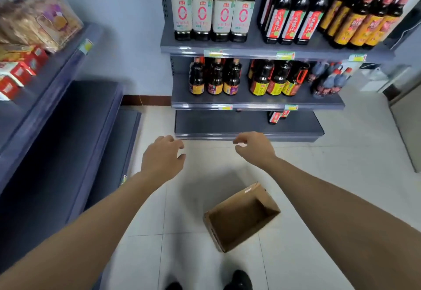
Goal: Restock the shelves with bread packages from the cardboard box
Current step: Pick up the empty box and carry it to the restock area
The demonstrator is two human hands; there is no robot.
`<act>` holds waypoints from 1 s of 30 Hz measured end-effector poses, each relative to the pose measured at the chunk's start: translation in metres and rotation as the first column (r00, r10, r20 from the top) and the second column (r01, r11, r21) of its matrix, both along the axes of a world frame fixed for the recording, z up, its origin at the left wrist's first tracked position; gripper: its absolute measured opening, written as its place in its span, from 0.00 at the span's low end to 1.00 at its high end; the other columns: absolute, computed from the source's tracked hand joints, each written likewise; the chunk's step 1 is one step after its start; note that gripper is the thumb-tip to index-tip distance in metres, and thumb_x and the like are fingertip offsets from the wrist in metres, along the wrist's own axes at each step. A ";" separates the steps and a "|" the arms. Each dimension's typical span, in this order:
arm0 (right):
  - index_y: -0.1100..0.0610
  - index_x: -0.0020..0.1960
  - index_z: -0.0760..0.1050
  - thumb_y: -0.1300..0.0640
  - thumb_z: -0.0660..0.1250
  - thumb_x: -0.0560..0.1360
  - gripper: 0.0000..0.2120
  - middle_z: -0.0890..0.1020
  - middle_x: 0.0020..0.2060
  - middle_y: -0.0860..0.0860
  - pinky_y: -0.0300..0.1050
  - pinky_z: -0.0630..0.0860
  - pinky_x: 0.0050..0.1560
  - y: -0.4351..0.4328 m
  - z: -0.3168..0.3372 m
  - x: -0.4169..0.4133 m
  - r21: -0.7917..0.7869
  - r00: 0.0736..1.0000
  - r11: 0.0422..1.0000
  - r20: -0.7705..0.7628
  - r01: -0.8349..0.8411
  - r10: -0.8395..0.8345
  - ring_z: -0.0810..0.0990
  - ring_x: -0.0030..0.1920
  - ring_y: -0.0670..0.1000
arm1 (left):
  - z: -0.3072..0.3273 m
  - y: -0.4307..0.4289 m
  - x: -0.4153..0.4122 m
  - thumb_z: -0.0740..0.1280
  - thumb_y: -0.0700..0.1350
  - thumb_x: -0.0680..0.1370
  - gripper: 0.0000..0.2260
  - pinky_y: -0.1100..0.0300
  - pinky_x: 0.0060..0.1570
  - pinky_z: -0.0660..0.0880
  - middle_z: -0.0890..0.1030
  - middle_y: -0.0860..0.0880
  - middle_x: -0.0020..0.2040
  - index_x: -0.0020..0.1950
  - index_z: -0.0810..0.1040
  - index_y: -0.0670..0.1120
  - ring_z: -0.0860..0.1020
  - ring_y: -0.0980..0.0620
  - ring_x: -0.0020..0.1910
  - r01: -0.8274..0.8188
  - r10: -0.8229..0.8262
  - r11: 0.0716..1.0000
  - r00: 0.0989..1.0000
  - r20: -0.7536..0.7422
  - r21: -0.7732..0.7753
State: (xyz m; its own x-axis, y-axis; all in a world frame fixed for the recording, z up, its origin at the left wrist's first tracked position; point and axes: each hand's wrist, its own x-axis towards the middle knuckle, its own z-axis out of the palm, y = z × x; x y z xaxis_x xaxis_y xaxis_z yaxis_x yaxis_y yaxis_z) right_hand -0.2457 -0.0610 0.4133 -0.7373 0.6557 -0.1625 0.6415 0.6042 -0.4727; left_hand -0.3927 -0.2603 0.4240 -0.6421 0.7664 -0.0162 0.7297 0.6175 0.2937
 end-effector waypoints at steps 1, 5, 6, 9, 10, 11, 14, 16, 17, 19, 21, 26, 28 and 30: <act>0.51 0.56 0.81 0.56 0.65 0.75 0.11 0.83 0.56 0.48 0.45 0.77 0.57 0.007 -0.010 0.011 -0.011 1.000 1.000 0.013 0.011 -0.011 0.80 0.56 0.49 | -0.008 0.005 0.009 0.63 0.51 0.79 0.14 0.55 0.54 0.75 0.77 0.51 0.60 0.63 0.76 0.50 0.75 0.50 0.59 -0.002 0.002 1.000 1.000 0.011 -0.018; 0.51 0.56 0.81 0.55 0.65 0.76 0.10 0.82 0.57 0.47 0.43 0.76 0.59 0.042 -0.047 0.053 -0.057 0.998 0.998 0.041 0.041 -0.038 0.79 0.55 0.47 | -0.045 0.031 0.048 0.63 0.50 0.79 0.14 0.55 0.53 0.74 0.77 0.51 0.59 0.63 0.77 0.50 0.73 0.50 0.60 -0.046 0.051 0.996 0.997 0.063 -0.078; 0.51 0.55 0.81 0.55 0.65 0.76 0.10 0.82 0.57 0.47 0.42 0.77 0.59 0.052 -0.057 0.064 -0.067 0.998 0.997 0.049 0.045 -0.042 0.79 0.55 0.47 | -0.057 0.038 0.058 0.63 0.50 0.79 0.14 0.55 0.53 0.75 0.77 0.51 0.58 0.63 0.77 0.51 0.73 0.50 0.60 -0.064 0.072 0.993 0.994 0.079 -0.102; 0.49 0.55 0.81 0.55 0.66 0.76 0.09 0.82 0.56 0.47 0.43 0.77 0.58 0.081 -0.093 0.091 -0.105 0.995 0.993 0.092 0.052 -0.042 0.79 0.55 0.48 | -0.095 0.059 0.088 0.63 0.50 0.78 0.13 0.55 0.51 0.76 0.77 0.52 0.57 0.62 0.77 0.52 0.74 0.50 0.59 -0.145 0.168 0.974 0.978 0.127 -0.172; 0.49 0.55 0.81 0.55 0.65 0.76 0.09 0.82 0.56 0.47 0.43 0.77 0.57 0.090 -0.106 0.101 -0.115 0.992 0.992 0.116 0.054 -0.040 0.79 0.55 0.48 | -0.108 0.066 0.096 0.62 0.50 0.78 0.13 0.54 0.51 0.76 0.77 0.51 0.56 0.62 0.78 0.52 0.74 0.50 0.59 -0.171 0.201 0.966 0.969 0.143 -0.196; 0.49 0.55 0.81 0.55 0.65 0.76 0.10 0.82 0.56 0.46 0.44 0.77 0.57 0.097 -0.120 0.110 -0.126 0.990 0.991 0.137 0.052 -0.035 0.79 0.55 0.48 | -0.122 0.072 0.104 0.62 0.51 0.78 0.13 0.54 0.51 0.76 0.77 0.51 0.56 0.62 0.78 0.52 0.74 0.50 0.59 -0.196 0.233 0.956 0.959 0.162 -0.218; 0.48 0.51 0.81 0.55 0.63 0.76 0.09 0.82 0.54 0.47 0.45 0.77 0.54 0.117 -0.167 0.137 -0.159 0.979 0.985 0.200 0.071 -0.039 0.79 0.54 0.50 | -0.168 0.086 0.125 0.62 0.51 0.79 0.13 0.54 0.51 0.75 0.77 0.52 0.57 0.62 0.77 0.53 0.73 0.51 0.60 -0.229 0.293 0.931 0.934 0.205 -0.285; 0.47 0.45 0.79 0.55 0.60 0.76 0.09 0.82 0.51 0.48 0.44 0.75 0.49 0.127 -0.203 0.150 -0.175 0.966 0.981 0.257 0.084 -0.037 0.78 0.52 0.52 | -0.203 0.093 0.138 0.61 0.51 0.79 0.13 0.54 0.53 0.75 0.77 0.52 0.58 0.62 0.77 0.52 0.73 0.50 0.61 -0.225 0.306 0.918 0.926 0.221 -0.326; 0.48 0.43 0.77 0.55 0.59 0.76 0.09 0.81 0.50 0.49 0.43 0.74 0.47 0.131 -0.223 0.155 -0.180 0.957 0.980 0.289 0.083 -0.028 0.78 0.52 0.53 | -0.223 0.096 0.143 0.61 0.50 0.79 0.13 0.54 0.54 0.75 0.77 0.51 0.58 0.62 0.77 0.52 0.73 0.50 0.61 -0.219 0.309 0.911 0.923 0.229 -0.349; 0.48 0.46 0.78 0.55 0.58 0.76 0.10 0.81 0.50 0.50 0.43 0.72 0.45 0.138 -0.267 0.165 -0.180 0.938 0.979 0.344 0.097 -0.030 0.79 0.51 0.54 | -0.266 0.100 0.155 0.61 0.51 0.79 0.14 0.54 0.54 0.75 0.77 0.51 0.59 0.63 0.77 0.53 0.73 0.50 0.62 -0.195 0.314 0.889 0.918 0.242 -0.414; 0.48 0.51 0.80 0.54 0.58 0.76 0.12 0.81 0.50 0.49 0.43 0.72 0.44 0.144 -0.317 0.173 -0.172 0.924 0.978 0.380 0.116 -0.043 0.79 0.51 0.54 | -0.317 0.101 0.164 0.61 0.51 0.79 0.14 0.53 0.54 0.75 0.77 0.51 0.59 0.63 0.77 0.52 0.73 0.49 0.61 -0.188 0.331 0.870 0.908 0.257 -0.456; 0.49 0.61 0.77 0.52 0.60 0.77 0.15 0.80 0.56 0.52 0.49 0.74 0.57 0.158 -0.452 0.195 -0.115 0.865 0.981 0.495 0.158 -0.082 0.75 0.58 0.55 | -0.465 0.087 0.193 0.63 0.55 0.77 0.22 0.52 0.57 0.74 0.72 0.48 0.64 0.70 0.67 0.51 0.70 0.47 0.65 -0.107 0.360 0.767 0.888 0.287 -0.632; 0.52 0.68 0.71 0.52 0.61 0.77 0.19 0.75 0.63 0.53 0.52 0.71 0.62 0.166 -0.504 0.203 -0.104 0.845 0.974 0.521 0.204 -0.121 0.71 0.63 0.57 | -0.521 0.079 0.202 0.65 0.57 0.75 0.29 0.50 0.57 0.73 0.71 0.46 0.65 0.72 0.61 0.47 0.70 0.45 0.65 -0.104 0.456 0.681 0.834 0.309 -0.725; 0.54 0.73 0.63 0.54 0.63 0.76 0.26 0.68 0.70 0.54 0.56 0.70 0.63 0.174 -0.552 0.209 -0.116 0.824 0.942 0.526 0.316 -0.212 0.67 0.68 0.59 | -0.569 0.074 0.209 0.67 0.55 0.75 0.33 0.49 0.57 0.72 0.70 0.42 0.67 0.72 0.58 0.42 0.70 0.41 0.65 -0.185 0.657 0.625 0.650 0.382 -0.759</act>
